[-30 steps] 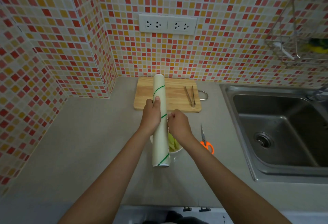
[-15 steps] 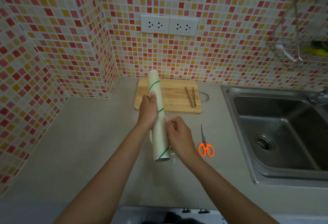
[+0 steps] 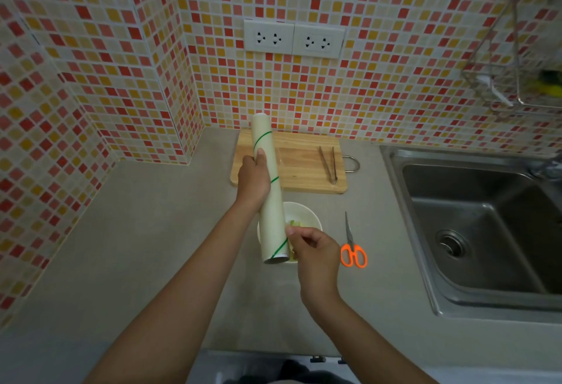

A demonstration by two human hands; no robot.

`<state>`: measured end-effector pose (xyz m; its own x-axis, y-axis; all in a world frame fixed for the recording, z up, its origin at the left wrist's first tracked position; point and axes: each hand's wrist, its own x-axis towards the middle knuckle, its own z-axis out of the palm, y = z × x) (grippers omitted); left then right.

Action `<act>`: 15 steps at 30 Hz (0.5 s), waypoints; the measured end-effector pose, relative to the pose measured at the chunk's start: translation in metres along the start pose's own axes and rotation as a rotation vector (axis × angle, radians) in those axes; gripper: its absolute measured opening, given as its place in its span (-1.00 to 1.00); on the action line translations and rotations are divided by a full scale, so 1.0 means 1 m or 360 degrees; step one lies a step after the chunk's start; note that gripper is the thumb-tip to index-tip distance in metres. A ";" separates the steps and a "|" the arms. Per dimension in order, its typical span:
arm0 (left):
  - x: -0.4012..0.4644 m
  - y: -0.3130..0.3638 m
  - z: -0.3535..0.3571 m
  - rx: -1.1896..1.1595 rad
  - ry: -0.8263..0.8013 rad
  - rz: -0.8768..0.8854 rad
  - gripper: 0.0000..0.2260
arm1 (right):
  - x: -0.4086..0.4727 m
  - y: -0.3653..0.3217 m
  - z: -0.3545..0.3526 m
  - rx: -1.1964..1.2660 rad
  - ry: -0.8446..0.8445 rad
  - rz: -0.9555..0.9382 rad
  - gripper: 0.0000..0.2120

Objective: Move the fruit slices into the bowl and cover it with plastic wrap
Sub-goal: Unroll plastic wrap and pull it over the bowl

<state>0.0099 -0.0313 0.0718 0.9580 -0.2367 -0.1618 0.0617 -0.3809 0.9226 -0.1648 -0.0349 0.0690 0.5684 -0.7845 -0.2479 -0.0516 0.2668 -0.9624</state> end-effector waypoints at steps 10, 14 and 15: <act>-0.009 -0.009 0.004 0.0026 -0.0062 0.0000 -0.65 | -0.009 0.011 -0.009 -0.0118 -0.0138 0.0054 -0.89; -0.013 -0.009 0.006 -0.0033 -0.0072 -0.0008 -0.66 | -0.014 0.008 -0.013 0.0036 -0.0073 0.0140 -0.94; -0.014 -0.009 0.007 -0.0043 -0.0077 0.0001 -0.66 | -0.014 0.008 -0.012 0.0042 -0.0053 0.0148 -0.94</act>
<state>-0.0059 -0.0304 0.0631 0.9435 -0.2801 -0.1770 0.0690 -0.3563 0.9318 -0.1835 -0.0284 0.0631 0.5891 -0.7367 -0.3321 -0.0841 0.3528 -0.9319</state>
